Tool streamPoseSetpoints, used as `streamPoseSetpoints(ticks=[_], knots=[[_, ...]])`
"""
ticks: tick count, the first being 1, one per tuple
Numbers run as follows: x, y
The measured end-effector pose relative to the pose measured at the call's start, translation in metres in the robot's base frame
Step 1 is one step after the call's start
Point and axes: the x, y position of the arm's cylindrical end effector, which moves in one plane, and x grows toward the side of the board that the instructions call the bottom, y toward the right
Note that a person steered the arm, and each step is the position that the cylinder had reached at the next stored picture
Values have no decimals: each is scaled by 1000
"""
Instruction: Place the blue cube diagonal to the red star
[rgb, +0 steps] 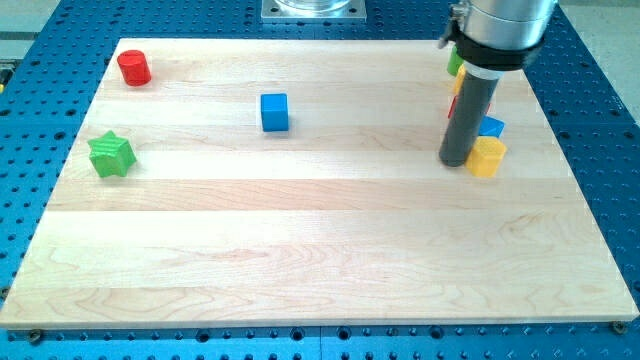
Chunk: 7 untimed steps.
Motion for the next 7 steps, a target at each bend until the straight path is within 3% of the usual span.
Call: streamPoseSetpoints(ticks=[1,2,3,5,6,7], knots=[[3,0],[46,-68],[36,-190],[-39,-301],[-102,-289],[-91,-237]])
